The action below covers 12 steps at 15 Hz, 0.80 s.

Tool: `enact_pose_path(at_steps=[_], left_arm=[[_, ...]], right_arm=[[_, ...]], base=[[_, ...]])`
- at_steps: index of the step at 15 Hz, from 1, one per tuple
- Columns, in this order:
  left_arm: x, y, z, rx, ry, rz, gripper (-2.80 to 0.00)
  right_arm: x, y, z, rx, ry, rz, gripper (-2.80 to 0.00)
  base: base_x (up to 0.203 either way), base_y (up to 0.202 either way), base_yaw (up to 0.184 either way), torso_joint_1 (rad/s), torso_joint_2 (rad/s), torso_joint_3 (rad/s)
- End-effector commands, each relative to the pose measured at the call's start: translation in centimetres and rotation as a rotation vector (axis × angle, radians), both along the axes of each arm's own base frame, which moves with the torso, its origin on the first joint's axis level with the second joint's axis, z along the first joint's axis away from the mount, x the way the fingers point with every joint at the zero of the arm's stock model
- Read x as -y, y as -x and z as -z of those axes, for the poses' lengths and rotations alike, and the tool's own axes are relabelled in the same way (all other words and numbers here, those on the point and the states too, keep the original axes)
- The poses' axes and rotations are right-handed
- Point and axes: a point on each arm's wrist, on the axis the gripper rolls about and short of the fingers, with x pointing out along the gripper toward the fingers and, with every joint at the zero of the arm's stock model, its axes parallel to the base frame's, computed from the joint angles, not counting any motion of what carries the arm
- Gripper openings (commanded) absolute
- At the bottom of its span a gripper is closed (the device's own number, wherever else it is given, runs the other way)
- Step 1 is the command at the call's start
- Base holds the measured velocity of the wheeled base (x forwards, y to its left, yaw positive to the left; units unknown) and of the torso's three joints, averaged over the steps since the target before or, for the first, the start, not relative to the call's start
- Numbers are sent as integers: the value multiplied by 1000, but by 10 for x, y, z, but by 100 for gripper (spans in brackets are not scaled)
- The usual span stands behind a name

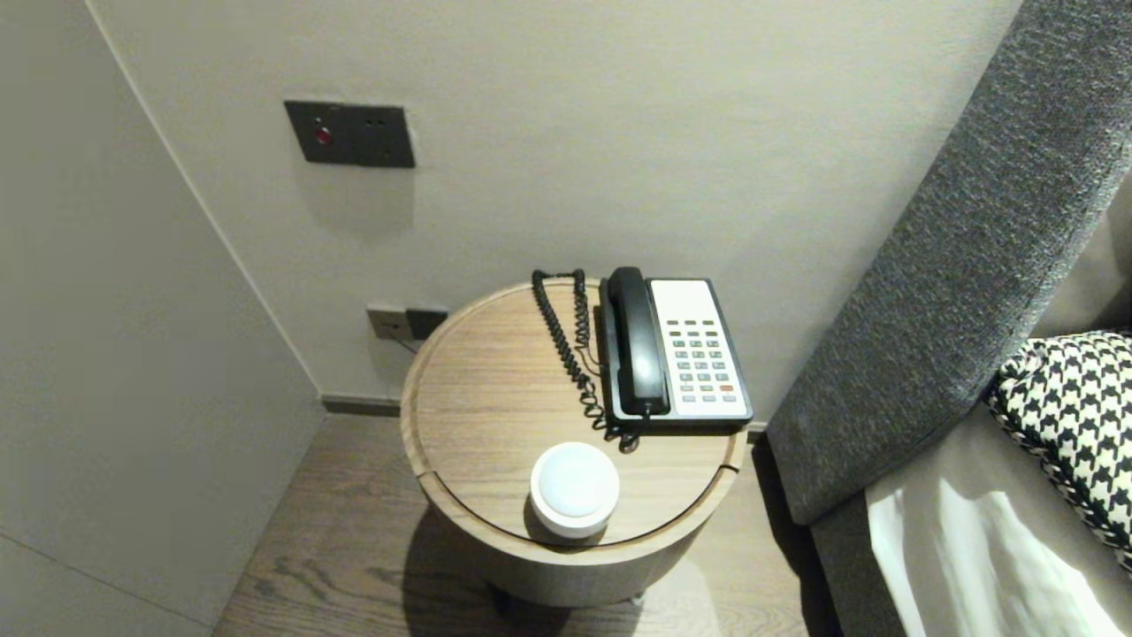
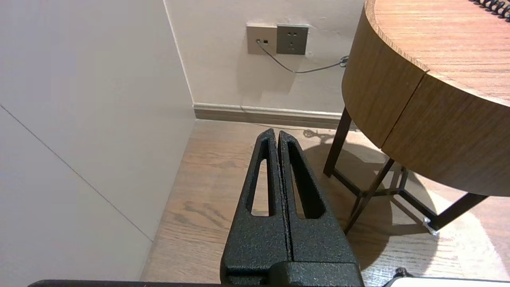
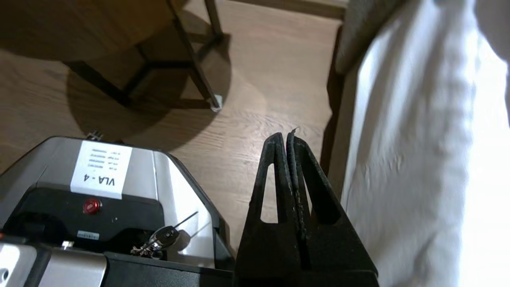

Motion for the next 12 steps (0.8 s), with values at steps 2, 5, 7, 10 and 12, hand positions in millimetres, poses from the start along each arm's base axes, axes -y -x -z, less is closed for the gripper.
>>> enact_pose_path(at_steps=[2,5,7,10,12], left_arm=[[0,0,0,4,0,-1,-280],[0,0,0,3,0,-1,-280],[0,0,0,4,0,-1,-280],[0,0,0,4,0,-1,-280],[0,0,0,2,0,-1,-280]], right_arm=[[1,7,4,56,29,-51,-280],[4,10,13,95,29,3,-280],[4,9,14,105,-3,23,-280],[4,8,12,113,-7,17,-280],[4,8,11,115,-10,17,-280]], base=[[0,0,0,0,0,0],[0,0,0,0,0,0],[0,0,0,0,0,0],[0,0,0,0,0,0],[0,0,0,0,0,0]])
